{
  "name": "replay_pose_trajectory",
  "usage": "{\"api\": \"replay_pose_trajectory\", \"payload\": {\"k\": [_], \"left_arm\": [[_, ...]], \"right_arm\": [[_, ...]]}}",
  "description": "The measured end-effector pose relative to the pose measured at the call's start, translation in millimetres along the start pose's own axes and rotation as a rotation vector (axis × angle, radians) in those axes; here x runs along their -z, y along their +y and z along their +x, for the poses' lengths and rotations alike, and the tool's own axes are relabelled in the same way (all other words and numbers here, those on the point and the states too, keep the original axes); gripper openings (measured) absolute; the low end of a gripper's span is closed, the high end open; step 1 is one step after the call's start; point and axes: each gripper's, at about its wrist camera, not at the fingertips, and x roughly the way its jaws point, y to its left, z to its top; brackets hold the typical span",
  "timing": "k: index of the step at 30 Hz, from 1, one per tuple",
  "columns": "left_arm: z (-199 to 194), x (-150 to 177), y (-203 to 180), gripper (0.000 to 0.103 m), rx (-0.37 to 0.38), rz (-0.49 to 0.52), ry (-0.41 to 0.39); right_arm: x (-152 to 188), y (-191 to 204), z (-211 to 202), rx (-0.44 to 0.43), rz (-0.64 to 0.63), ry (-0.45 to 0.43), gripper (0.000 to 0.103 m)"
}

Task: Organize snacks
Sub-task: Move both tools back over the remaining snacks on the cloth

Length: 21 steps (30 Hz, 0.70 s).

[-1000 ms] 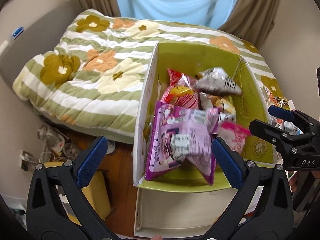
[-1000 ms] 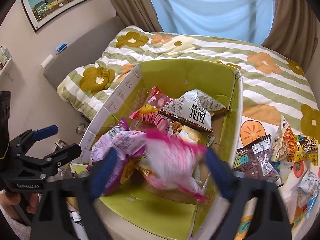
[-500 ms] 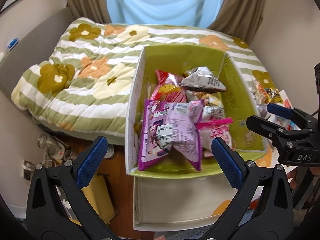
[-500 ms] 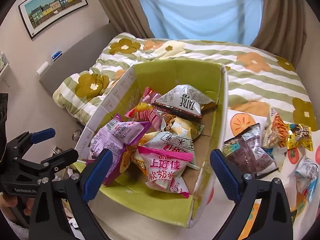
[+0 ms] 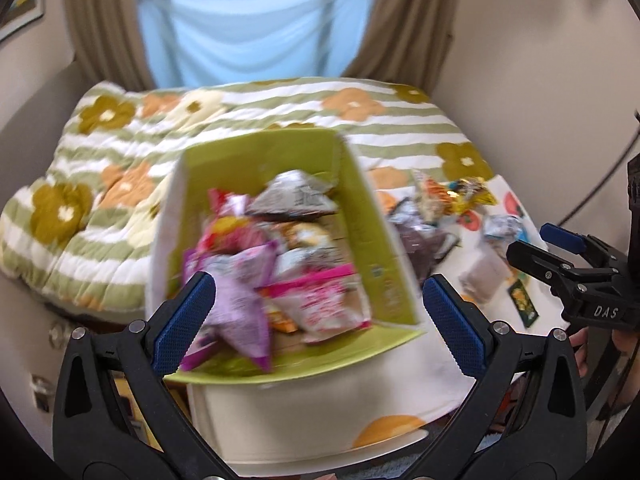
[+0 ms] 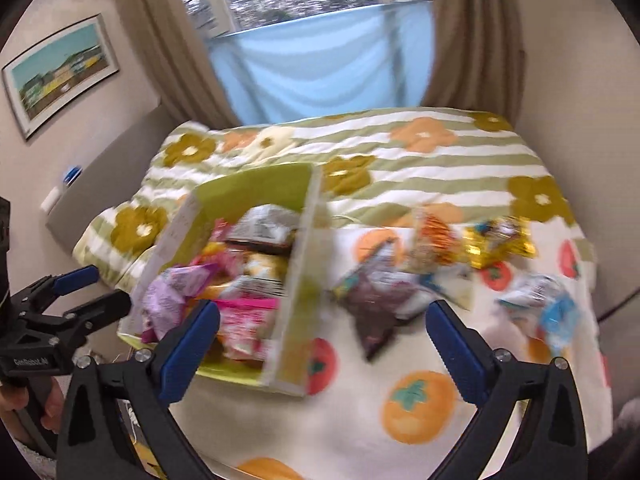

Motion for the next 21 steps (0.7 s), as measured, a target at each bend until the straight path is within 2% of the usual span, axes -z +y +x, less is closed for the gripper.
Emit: {"api": "replay_pose_trajectory", "payload": {"k": [5,8,10,15,18,21], "left_arm": [[15,-6,-60,0.103,0.054,0.068,0.02],[31,-7,-107,0.103,0.093,0.13,0.066],[43,-6,-135,0.103,0.106,0.174,0.09],[83,-4,-198,0.103,0.149,0.246,0.177],[111,4,-239,0.103,0.158,0.315,0.245],[138,14,-275,0.103,0.137,0.416,0.285]], "right_arm": [[12,-57,-22,0.115,0.029,0.031,0.103],[25,-99,-22,0.14,0.087,0.117,0.103],[36,-125,-25,0.156,0.127,0.14,0.103],[63,-173,-25,0.266,0.081,0.214,0.103],[78,-193,-22,0.272,0.049,0.248,0.103],[93,-211,-16,0.24,0.039,0.269,0.103]]}}
